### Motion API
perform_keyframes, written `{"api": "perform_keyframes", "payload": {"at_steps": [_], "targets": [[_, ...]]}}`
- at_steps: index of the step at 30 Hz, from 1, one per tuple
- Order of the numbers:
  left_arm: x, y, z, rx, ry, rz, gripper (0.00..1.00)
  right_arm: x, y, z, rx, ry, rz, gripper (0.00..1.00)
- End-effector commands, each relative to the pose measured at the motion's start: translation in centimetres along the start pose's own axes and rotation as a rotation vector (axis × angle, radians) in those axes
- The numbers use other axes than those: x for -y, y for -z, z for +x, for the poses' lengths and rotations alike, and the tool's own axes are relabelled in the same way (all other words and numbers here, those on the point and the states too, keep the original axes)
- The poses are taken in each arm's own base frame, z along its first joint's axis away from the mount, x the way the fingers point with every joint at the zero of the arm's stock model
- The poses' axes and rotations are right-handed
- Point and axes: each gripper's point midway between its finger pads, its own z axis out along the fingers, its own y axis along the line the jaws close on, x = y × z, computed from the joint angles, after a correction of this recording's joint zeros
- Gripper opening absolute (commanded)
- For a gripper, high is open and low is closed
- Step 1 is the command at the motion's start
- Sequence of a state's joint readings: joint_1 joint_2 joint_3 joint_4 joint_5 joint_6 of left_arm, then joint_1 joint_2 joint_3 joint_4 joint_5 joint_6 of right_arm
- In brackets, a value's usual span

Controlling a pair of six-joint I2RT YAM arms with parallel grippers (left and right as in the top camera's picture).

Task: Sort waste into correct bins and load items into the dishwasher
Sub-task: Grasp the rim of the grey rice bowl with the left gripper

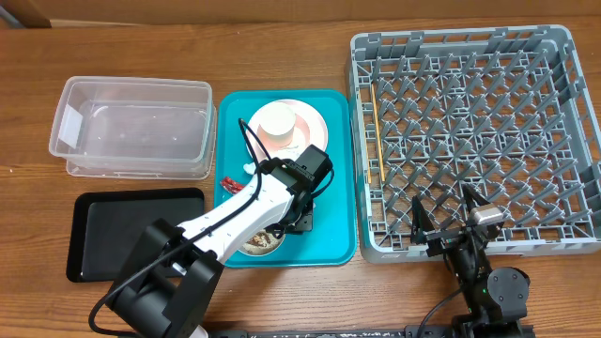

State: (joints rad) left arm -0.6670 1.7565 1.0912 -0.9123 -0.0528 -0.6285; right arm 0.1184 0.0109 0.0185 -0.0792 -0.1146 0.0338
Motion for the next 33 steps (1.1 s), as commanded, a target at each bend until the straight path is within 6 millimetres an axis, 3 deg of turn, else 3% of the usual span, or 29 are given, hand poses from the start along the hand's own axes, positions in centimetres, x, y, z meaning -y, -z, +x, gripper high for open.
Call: {"api": "perform_keyframes", "payload": {"at_steps": [1,10,18,20,23,33], "targets": [[-0.1,-0.4,0.3,-0.009,0.006,-0.005,0.04,0.2,0.0,0.2,0.004,-0.004,0.01,1.0],[-0.1,0.0,0.1,-0.008,-0.005,-0.007,0.04,0.2,0.0,0.2,0.004,-0.004,0.01,1.0],[0.3,2.8,-0.9,0.01,-0.021,-0.002,0.04,0.2,0.0,0.2,0.004,-0.004,0.01,1.0],[0.4,2.8,-0.8,0.004,-0.02,0.004,0.04,0.2,0.0,0.2,0.004,-0.004,0.01,1.0],[0.3,2.7,-0.6,0.0,-0.023,-0.001,0.18,0.2,0.0,0.2,0.004,-0.004,0.01,1.0],[-0.1,1.1,-0.1,-0.001,-0.024,-0.008,0.18,0.2,0.0,0.2,0.004,-0.004,0.01,1.0]]}}
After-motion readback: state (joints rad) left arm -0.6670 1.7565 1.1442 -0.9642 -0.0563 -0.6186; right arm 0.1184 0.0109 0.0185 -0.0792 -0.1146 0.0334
